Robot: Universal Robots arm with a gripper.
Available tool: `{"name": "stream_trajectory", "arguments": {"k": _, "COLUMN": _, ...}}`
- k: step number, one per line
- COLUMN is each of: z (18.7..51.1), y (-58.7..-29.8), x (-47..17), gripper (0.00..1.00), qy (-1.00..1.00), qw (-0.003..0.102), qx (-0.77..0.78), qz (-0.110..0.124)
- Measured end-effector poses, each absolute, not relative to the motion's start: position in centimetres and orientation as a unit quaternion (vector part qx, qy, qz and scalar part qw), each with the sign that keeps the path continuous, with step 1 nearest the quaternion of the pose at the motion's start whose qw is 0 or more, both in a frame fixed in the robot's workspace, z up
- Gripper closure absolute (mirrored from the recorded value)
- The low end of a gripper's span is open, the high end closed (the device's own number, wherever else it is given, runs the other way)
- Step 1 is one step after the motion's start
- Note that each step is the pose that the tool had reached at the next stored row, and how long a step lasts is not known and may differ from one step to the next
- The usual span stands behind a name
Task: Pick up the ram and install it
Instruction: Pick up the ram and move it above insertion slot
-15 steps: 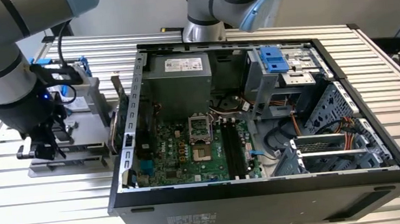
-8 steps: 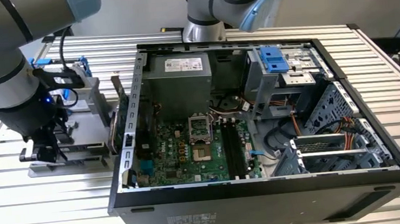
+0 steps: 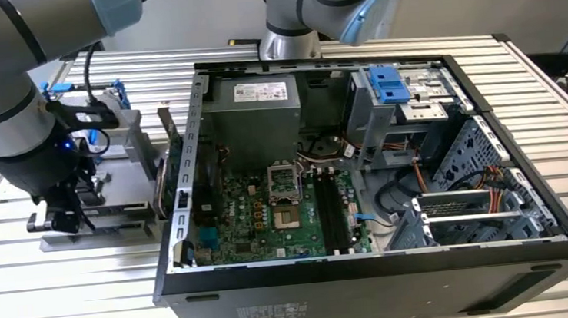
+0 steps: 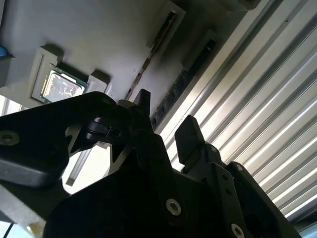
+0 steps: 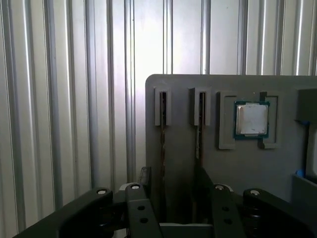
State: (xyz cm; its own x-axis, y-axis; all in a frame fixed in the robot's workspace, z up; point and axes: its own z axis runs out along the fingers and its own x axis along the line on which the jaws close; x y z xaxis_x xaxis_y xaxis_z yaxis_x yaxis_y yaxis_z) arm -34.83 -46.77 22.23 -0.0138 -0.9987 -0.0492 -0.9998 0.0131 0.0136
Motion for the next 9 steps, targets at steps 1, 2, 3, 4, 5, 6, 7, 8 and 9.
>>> {"name": "stream_trajectory", "arguments": {"k": 1, "z": 22.0, "y": -46.8, "x": -34.8, "gripper": 0.0, "qy": 0.712, "qw": 0.013, "qx": -0.702, "qz": 0.022}}
{"name": "stream_trajectory", "arguments": {"k": 2, "z": 21.9, "y": -46.8, "x": -34.8, "gripper": 0.0, "qy": 0.712, "qw": 0.013, "qx": -0.702, "qz": 0.022}}
{"name": "stream_trajectory", "arguments": {"k": 3, "z": 21.7, "y": -46.8, "x": -34.8, "gripper": 0.0, "qy": 0.712, "qw": 0.013, "qx": -0.702, "qz": 0.022}}
{"name": "stream_trajectory", "arguments": {"k": 4, "z": 21.5, "y": -46.8, "x": -34.8, "gripper": 0.0, "qy": 0.712, "qw": 0.013, "qx": -0.702, "qz": 0.022}}
{"name": "stream_trajectory", "arguments": {"k": 5, "z": 21.3, "y": -46.8, "x": -34.8, "gripper": 0.0, "qy": 0.712, "qw": 0.013, "qx": -0.702, "qz": 0.022}}
{"name": "stream_trajectory", "arguments": {"k": 6, "z": 21.1, "y": -46.8, "x": -34.8, "gripper": 0.0, "qy": 0.712, "qw": 0.013, "qx": -0.702, "qz": 0.022}}
{"name": "stream_trajectory", "arguments": {"k": 7, "z": 21.0, "y": -46.8, "x": -34.8, "gripper": 0.0, "qy": 0.712, "qw": 0.013, "qx": -0.702, "qz": 0.022}}
{"name": "stream_trajectory", "arguments": {"k": 8, "z": 20.8, "y": -46.8, "x": -34.9, "gripper": 0.0, "qy": 0.712, "qw": 0.013, "qx": -0.702, "qz": 0.022}}
{"name": "stream_trajectory", "arguments": {"k": 9, "z": 20.7, "y": -46.8, "x": -34.9, "gripper": 0.0, "qy": 0.712, "qw": 0.013, "qx": -0.702, "qz": 0.022}}
